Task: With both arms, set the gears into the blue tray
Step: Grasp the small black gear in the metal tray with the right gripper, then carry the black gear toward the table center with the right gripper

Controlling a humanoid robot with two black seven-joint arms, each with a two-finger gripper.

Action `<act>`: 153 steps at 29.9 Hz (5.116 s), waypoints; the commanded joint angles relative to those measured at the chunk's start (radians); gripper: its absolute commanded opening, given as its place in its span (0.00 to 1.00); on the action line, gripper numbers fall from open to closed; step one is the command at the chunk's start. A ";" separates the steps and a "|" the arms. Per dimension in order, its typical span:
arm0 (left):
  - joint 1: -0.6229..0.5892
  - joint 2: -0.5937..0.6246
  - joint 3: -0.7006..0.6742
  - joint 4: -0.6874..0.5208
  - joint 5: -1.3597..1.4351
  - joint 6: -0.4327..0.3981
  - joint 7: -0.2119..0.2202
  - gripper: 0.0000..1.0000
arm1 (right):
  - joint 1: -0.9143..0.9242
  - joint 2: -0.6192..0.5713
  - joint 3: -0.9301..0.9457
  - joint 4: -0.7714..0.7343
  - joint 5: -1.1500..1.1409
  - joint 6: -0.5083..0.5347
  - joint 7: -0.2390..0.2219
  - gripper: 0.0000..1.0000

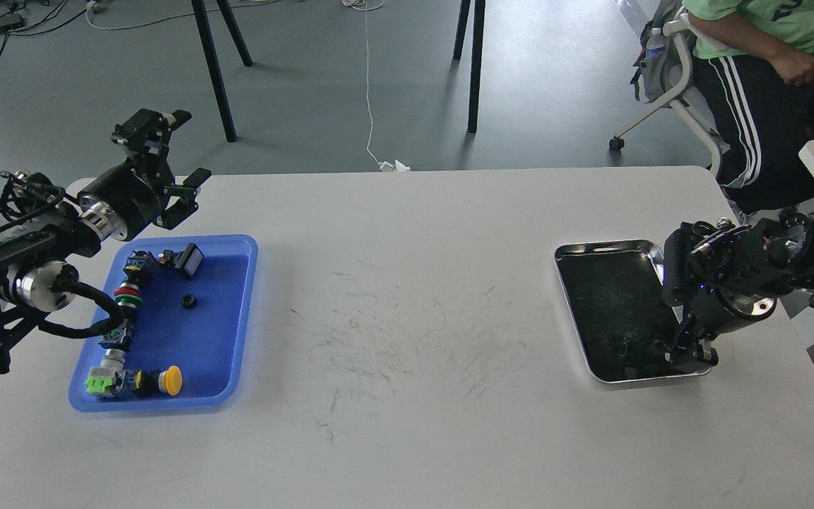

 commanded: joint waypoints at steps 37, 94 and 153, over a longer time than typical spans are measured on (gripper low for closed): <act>0.024 0.015 0.002 0.000 0.008 -0.002 0.000 0.98 | -0.038 0.061 -0.004 -0.035 0.017 0.005 0.000 0.69; 0.038 0.017 0.005 0.000 0.009 -0.003 0.000 0.98 | -0.010 0.072 -0.039 -0.060 0.001 0.010 0.000 0.09; 0.084 0.109 -0.054 -0.020 -0.003 -0.015 0.000 0.98 | -0.401 0.620 0.850 -0.376 0.155 -0.111 0.000 0.01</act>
